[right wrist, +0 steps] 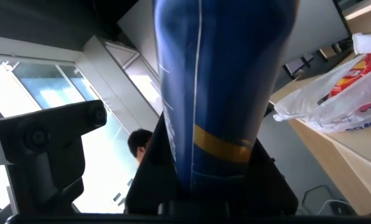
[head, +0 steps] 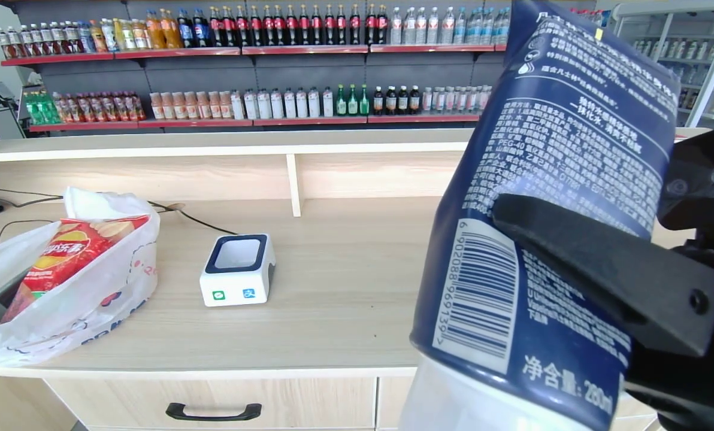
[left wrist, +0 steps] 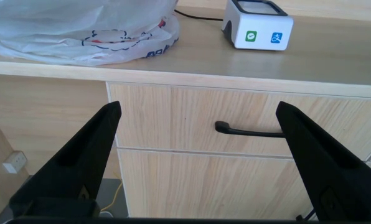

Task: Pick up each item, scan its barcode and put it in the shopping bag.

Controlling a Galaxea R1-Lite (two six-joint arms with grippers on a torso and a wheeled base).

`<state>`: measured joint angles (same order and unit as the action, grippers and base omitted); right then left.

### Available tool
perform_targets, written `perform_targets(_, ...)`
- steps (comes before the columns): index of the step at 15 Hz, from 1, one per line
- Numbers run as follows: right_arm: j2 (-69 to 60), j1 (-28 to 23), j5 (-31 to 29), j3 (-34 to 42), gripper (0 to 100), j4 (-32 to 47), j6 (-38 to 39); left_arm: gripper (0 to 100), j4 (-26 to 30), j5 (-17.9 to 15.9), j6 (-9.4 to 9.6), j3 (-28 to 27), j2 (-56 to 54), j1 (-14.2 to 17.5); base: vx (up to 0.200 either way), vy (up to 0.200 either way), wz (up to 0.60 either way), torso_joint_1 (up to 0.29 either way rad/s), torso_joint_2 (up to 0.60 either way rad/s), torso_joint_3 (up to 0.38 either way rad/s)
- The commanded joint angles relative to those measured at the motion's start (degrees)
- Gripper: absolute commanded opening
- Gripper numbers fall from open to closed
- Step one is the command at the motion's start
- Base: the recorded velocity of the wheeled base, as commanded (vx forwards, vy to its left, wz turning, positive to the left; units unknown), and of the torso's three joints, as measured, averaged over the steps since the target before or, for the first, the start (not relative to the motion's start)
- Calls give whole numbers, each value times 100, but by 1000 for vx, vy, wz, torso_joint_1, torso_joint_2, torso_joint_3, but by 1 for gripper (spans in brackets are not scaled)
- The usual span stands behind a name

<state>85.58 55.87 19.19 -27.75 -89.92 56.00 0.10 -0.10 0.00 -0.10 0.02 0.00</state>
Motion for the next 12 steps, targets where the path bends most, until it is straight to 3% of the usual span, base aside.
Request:
perform_targets(1,29,3,6,24,0,-8,-54,100,-1,1,0,1,-2,0,0,0,0,0,0,0)
perform_targets(4,135,-15,-3,138,0,-8,-257,100,-1,1,0,1,-2,0,0,0,0,0,0,0)
perform_targets(8,565,-234,252,1017,0,-8,-2173,100,-1,1,0,1,-2,0,0,0,0,0,0,0)
perform_targets(9,574,-234,252,1017,0,-8,-2199,100,-1,1,0,1,-2,0,0,0,0,0,0,0)
perform_targets(10,776,-314,217,1210,0,-8,-2911,100,-1,1,0,1,-2,0,0,0,0,0,0,0)
perform_targets(12,1154,-981,68,1869,0,-8,-4827,100,-1,1,0,1,-2,0,0,0,0,0,0,0)
